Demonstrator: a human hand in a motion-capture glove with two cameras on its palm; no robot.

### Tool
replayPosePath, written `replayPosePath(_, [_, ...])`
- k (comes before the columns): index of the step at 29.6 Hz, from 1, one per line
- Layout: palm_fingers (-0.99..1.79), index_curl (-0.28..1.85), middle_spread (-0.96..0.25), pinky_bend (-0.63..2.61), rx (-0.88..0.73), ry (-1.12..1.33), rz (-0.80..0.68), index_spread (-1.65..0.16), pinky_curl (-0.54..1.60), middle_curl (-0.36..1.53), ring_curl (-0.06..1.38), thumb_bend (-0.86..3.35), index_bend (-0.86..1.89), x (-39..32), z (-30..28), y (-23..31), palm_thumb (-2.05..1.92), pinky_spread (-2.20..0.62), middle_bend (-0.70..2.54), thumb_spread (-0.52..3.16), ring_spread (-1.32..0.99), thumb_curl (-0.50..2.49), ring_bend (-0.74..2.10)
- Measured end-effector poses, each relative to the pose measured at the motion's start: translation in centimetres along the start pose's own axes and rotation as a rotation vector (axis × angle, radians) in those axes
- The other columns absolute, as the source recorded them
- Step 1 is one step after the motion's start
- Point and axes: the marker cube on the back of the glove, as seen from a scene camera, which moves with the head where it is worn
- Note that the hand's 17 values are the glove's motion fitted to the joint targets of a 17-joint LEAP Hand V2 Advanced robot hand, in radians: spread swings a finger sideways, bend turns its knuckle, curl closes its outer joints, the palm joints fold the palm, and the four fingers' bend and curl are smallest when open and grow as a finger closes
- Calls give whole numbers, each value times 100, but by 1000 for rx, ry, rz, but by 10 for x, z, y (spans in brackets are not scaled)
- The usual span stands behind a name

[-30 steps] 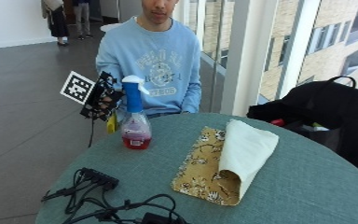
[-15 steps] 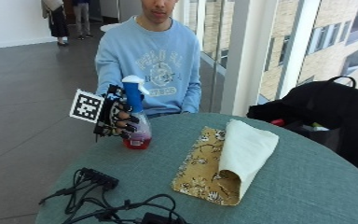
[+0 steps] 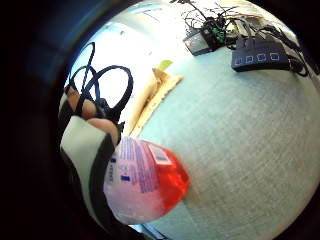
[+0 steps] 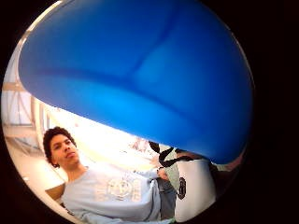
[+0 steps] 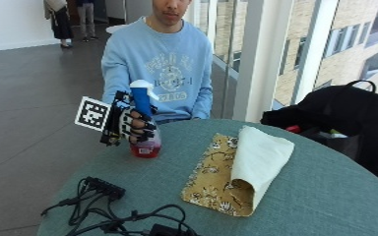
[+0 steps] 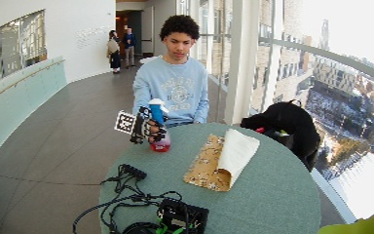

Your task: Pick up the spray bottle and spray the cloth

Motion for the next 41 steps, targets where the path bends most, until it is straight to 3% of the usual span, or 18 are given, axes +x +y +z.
replayPosePath(6, [119, 23, -10, 46, 82, 13, 127, -27, 38, 41, 40, 1, 15, -5, 2, -7, 84, -8, 37, 81, -9, 44, 63])
replayPosePath(11, [120, 25, -11, 46, 105, 18, 145, -26, 38, 42, 39, -2, 14, -6, 3, -11, 86, -11, 37, 77, -10, 48, 62])
replayPosePath(16, [121, 27, -10, 46, 44, 49, 158, -25, 38, 42, 39, -2, 14, -16, -1, -18, 87, -12, 36, 75, -10, 51, 62])
replayPosePath(22, [121, 28, -10, 46, -51, 173, 55, -24, 38, 43, 39, -3, 13, -45, -6, -64, 87, -13, 37, 73, -10, 53, 62])
replayPosePath(27, [121, 29, -10, 46, -86, 297, 136, -24, 38, 43, 40, -3, 13, -71, 0, -98, 87, -12, 36, 71, -10, 55, 62])
replayPosePath(32, [122, 30, -10, 45, -178, 461, 61, -24, 38, 44, 40, -3, 13, -81, 14, -129, 86, -12, 37, 70, -10, 57, 62])
replayPosePath(41, [122, 31, -9, 45, -371, 733, 110, -23, 37, 45, 40, -3, 12, -85, 43, -162, 86, -12, 37, 68, -10, 60, 63])
